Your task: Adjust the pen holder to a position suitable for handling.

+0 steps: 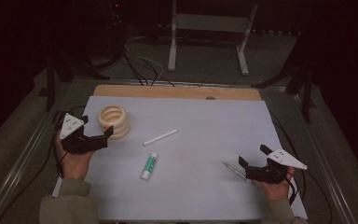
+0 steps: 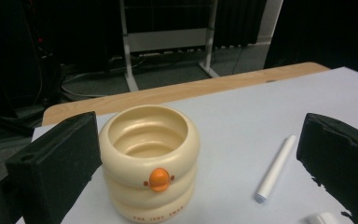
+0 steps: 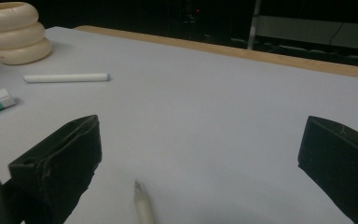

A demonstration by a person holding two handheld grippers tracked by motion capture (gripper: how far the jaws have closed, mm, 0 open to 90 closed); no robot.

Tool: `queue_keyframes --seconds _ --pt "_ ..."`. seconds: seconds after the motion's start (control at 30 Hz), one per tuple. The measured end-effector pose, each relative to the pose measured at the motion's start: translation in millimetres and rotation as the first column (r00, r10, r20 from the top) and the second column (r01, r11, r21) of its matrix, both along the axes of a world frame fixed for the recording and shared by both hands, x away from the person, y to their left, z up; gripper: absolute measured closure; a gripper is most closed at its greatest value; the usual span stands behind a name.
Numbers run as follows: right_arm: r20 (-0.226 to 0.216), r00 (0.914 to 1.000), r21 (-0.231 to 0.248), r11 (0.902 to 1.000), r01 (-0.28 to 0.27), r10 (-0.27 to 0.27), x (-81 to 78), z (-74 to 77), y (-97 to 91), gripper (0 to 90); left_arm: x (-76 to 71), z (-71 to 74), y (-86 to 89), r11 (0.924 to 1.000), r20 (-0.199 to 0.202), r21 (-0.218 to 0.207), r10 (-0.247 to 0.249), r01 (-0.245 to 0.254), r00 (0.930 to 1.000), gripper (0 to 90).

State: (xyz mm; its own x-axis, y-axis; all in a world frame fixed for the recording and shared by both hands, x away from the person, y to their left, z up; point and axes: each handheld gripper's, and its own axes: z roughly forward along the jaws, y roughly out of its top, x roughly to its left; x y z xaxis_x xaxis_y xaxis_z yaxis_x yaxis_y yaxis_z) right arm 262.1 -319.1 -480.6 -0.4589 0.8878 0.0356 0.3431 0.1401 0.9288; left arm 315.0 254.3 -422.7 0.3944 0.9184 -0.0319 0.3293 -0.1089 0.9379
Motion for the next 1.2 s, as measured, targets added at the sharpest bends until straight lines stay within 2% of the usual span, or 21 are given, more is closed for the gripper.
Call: queue_keyframes --seconds 0.2,0.23,0.33,0.57,0.77,0.93,1.2 --pt "0.004 0.9999 0.006 0.9999 0.009 -0.009 -0.5 0.0 -1.7 0.0 13.9 -1.8 2.9 0.9998 -0.019 -0.011 0.015 -0.015 0.9997 0.3" --pt "0.007 0.9999 0.004 1.0000 0.008 -0.008 -0.5 -0.1 -1.1 0.0 21.2 -0.7 5.5 0.9996 -0.026 -0.017 0.023 -0.024 0.9994 0.3" --pt "0.004 1.0000 0.002 1.0000 0.008 -0.009 0.0 -0.7 -0.4 0.0 29.0 0.5 7.8 0.9991 -0.033 -0.026 0.033 -0.034 0.9989 0.3" --pt "0.001 1.0000 0.005 1.0000 0.008 -0.008 0.5 -1.3 -0.4 0.0 47.3 1.8 11.5 0.9964 -0.055 -0.024 0.080 -0.082 0.9953 0.3" --pt "-0.002 1.0000 0.006 0.9999 0.008 -0.008 0.7 -1.5 -0.3 0.0 59.4 -1.6 11.2 0.9950 -0.082 -0.018 0.096 -0.098 0.9920 0.9" --pt "-0.002 1.0000 0.006 0.9999 0.009 -0.009 0.9 -1.5 -0.7 0.0 70.4 -8.5 11.6 0.9924 -0.122 -0.014 0.119 -0.122 0.9853 0.9" --pt "0.001 1.0000 0.006 0.9999 0.010 -0.010 1.0 -1.5 -1.0 0.0 83.3 -21.5 14.7 0.9887 -0.196 -0.002 0.146 -0.150 0.9696 1.2"
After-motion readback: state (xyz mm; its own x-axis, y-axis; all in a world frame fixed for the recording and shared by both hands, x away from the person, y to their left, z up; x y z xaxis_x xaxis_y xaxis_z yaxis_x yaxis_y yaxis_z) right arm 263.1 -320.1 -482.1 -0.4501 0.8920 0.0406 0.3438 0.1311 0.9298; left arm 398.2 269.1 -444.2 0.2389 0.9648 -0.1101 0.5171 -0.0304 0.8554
